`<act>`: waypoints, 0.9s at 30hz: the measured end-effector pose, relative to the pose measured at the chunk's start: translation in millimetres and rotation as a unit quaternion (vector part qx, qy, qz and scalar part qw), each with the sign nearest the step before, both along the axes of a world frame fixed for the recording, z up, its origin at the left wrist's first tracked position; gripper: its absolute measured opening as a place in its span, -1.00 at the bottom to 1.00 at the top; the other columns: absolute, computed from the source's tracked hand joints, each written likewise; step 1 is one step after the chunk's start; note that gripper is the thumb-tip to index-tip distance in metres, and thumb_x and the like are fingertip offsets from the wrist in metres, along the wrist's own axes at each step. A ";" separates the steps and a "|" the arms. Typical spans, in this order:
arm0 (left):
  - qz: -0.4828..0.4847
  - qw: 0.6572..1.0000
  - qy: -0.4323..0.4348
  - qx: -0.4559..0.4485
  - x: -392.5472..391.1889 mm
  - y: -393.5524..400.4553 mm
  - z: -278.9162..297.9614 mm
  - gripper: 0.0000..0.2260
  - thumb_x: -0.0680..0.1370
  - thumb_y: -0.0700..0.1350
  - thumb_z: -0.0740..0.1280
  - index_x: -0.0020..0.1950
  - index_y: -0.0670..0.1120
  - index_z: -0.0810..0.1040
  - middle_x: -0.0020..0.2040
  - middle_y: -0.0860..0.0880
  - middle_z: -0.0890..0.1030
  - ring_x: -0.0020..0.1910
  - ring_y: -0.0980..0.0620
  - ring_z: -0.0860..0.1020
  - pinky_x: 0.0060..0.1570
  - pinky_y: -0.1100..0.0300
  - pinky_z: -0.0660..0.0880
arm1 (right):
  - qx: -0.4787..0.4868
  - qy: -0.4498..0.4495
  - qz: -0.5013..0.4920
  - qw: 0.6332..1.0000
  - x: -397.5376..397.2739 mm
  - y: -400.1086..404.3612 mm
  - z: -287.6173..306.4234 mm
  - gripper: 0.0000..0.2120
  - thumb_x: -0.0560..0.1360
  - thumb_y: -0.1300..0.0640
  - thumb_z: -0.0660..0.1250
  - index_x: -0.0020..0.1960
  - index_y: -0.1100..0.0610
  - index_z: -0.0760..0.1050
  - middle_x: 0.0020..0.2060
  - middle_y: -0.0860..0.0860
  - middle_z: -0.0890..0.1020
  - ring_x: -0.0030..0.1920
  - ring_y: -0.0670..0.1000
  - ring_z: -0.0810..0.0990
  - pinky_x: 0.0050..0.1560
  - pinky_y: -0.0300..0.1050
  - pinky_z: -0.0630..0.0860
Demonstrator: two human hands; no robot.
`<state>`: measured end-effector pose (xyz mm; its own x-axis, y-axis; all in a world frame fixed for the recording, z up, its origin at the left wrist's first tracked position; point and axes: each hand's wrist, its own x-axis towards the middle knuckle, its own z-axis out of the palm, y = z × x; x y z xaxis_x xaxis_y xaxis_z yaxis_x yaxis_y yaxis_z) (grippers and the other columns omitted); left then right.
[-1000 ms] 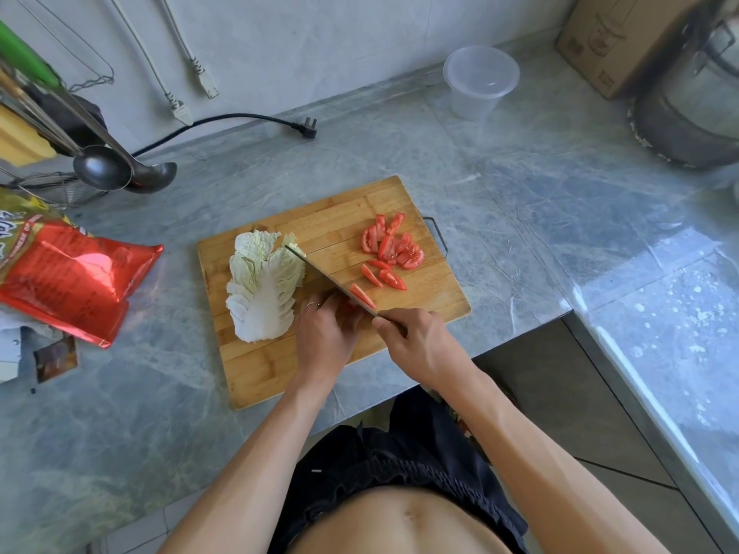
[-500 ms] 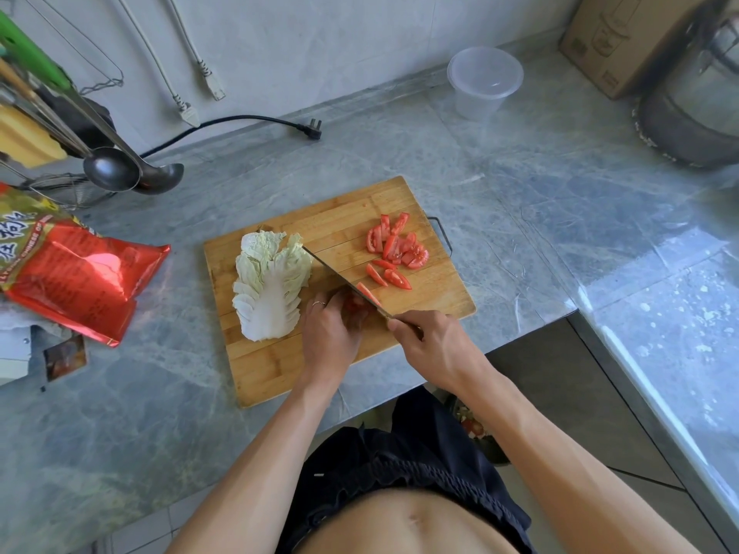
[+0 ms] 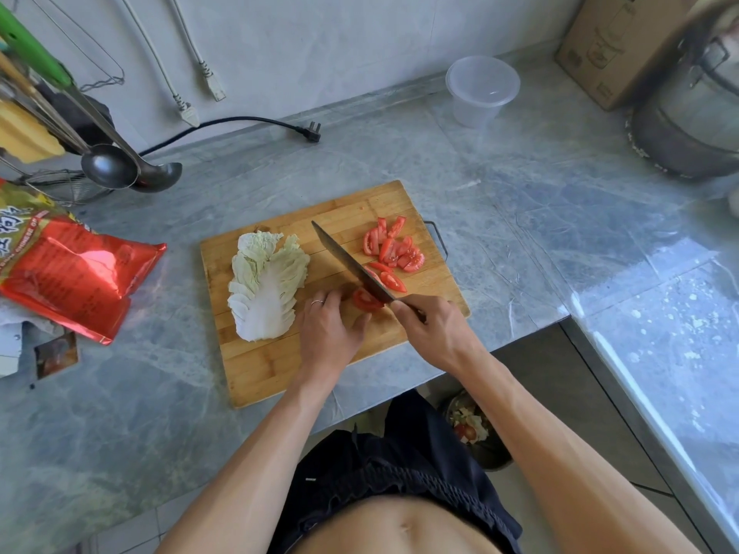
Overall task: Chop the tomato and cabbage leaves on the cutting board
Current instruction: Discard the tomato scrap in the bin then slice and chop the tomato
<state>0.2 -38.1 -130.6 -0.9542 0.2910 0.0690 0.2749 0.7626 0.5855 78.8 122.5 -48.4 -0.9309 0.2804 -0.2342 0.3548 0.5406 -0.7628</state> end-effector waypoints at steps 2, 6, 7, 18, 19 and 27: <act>-0.003 1.000 -0.001 -0.001 -0.8 4.1 2.5 -0.61 0.37 0.04 0.53 0.11 -0.09 0.59 -0.04 -0.09 0.61 -0.03 -0.18 0.56 -0.07 -0.09 0.52 | -0.004 -0.006 -0.001 1.000 3.0 -0.6 -1.6 -0.72 0.66 0.02 0.23 -0.01 0.15 0.65 -0.43 -0.06 0.48 -0.41 -0.11 0.39 -0.37 -0.31 0.31; -0.020 1.000 -0.003 -0.016 -5.4 8.3 -4.5 -0.65 0.38 0.05 0.50 0.09 -0.06 0.60 -0.02 -0.08 0.61 -0.02 -0.18 0.55 -0.06 -0.10 0.51 | -0.008 -0.015 0.009 1.000 11.3 2.4 -3.5 -0.71 0.66 0.04 0.23 -0.02 0.19 0.64 -0.37 0.09 0.54 -0.38 -0.07 0.37 -0.35 -0.28 0.31; -0.021 1.000 -0.005 -0.021 -6.9 8.2 -7.3 -0.65 0.38 0.05 0.50 0.08 -0.05 0.60 -0.02 -0.08 0.61 -0.02 -0.18 0.54 -0.05 -0.10 0.51 | -0.005 -0.017 0.013 1.000 13.4 3.0 -2.8 -0.71 0.66 0.04 0.23 -0.04 0.19 0.63 -0.37 0.09 0.54 -0.39 -0.07 0.37 -0.36 -0.28 0.31; -0.001 1.000 -0.002 -0.007 -4.2 8.6 -7.9 -0.73 0.43 0.09 0.46 0.03 -0.03 0.63 -0.05 -0.05 0.62 -0.05 -0.15 0.53 -0.06 -0.09 0.49 | 0.007 -0.030 0.033 0.999 5.9 4.9 0.6 -0.65 0.66 0.03 0.21 -0.10 0.24 0.60 -0.37 0.11 0.56 -0.36 0.04 0.44 -0.34 -0.18 0.32; 0.001 1.000 -0.008 -0.006 -4.2 9.2 -7.6 -0.74 0.42 0.06 0.47 0.03 -0.03 0.64 -0.05 -0.05 0.62 -0.05 -0.16 0.53 -0.05 -0.10 0.49 | 0.006 -0.035 0.022 0.999 11.1 8.6 -0.6 -0.65 0.66 0.03 0.21 -0.11 0.25 0.59 -0.40 0.07 0.52 -0.39 0.00 0.40 -0.36 -0.20 0.30; 0.002 1.000 -0.011 0.006 -4.4 8.9 -9.4 -0.75 0.42 0.04 0.42 0.00 -0.06 0.63 -0.04 -0.07 0.64 -0.07 -0.17 0.56 -0.05 -0.08 0.51 | 0.014 -0.034 0.016 0.999 15.1 -10.1 0.0 -0.71 0.66 0.02 0.21 -0.16 0.10 0.55 -0.46 -0.05 0.45 -0.44 -0.02 0.39 -0.37 -0.11 0.36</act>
<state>-4.2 -29.2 -140.0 -0.9565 0.2870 0.0525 0.2598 0.7561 0.6007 94.0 112.4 -48.4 -0.9213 0.2585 -0.2905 0.3883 0.5723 -0.7223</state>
